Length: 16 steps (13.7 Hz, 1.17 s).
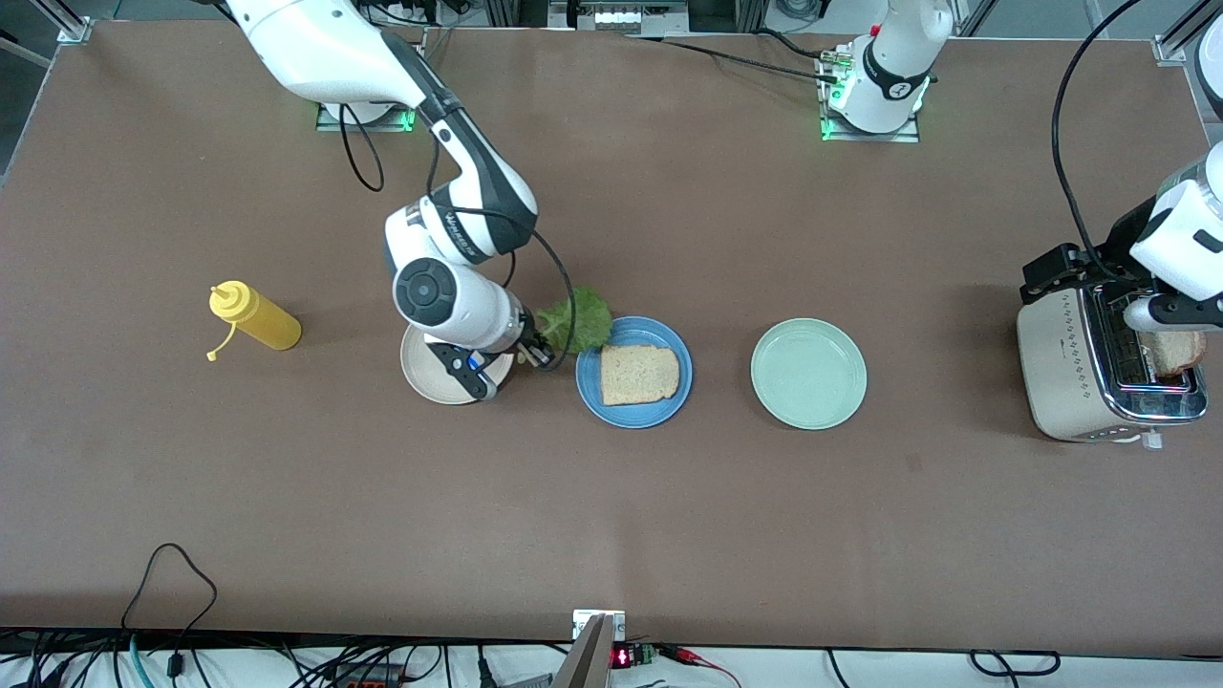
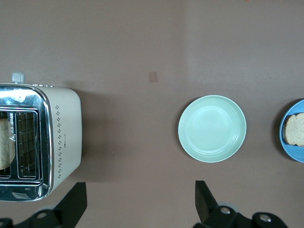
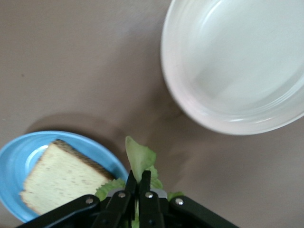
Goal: Make sandwich in blue plate with both arms
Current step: 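Carry the lettuce with the right gripper over the blue plate, then lower the lettuce onto the bread and open the right gripper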
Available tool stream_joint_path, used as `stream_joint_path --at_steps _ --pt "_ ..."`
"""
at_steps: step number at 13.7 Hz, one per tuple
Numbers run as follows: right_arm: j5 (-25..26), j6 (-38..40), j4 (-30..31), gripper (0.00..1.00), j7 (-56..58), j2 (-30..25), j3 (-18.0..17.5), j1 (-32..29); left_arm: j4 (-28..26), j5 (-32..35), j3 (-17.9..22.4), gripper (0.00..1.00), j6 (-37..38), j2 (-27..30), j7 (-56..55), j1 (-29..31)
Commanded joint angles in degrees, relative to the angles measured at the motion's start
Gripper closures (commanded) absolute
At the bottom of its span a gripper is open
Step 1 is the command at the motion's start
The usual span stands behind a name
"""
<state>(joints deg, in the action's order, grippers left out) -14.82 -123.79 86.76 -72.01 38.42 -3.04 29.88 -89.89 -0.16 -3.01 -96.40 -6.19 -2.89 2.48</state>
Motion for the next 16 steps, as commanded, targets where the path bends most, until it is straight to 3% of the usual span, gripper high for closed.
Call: stream_joint_path --at_steps 1,5,9,16 --pt "-2.3 -3.3 -3.8 1.0 -4.2 3.2 0.4 1.5 0.1 -0.9 0.2 0.0 0.5 0.8 -0.9 -0.2" --pt "-8.1 -8.4 -3.9 1.0 -5.2 4.7 0.3 2.5 -0.2 -0.7 0.1 0.0 0.9 0.9 0.1 -0.1" --pt "-8.5 -13.1 -4.8 1.0 -7.9 7.0 0.3 3.8 -0.3 -0.7 0.2 0.0 1.0 0.8 0.0 -0.1" --pt "-9.2 -14.5 -11.2 1.0 -10.6 11.7 0.4 4.7 -0.1 -0.6 0.2 0.0 0.7 0.4 0.0 0.2"
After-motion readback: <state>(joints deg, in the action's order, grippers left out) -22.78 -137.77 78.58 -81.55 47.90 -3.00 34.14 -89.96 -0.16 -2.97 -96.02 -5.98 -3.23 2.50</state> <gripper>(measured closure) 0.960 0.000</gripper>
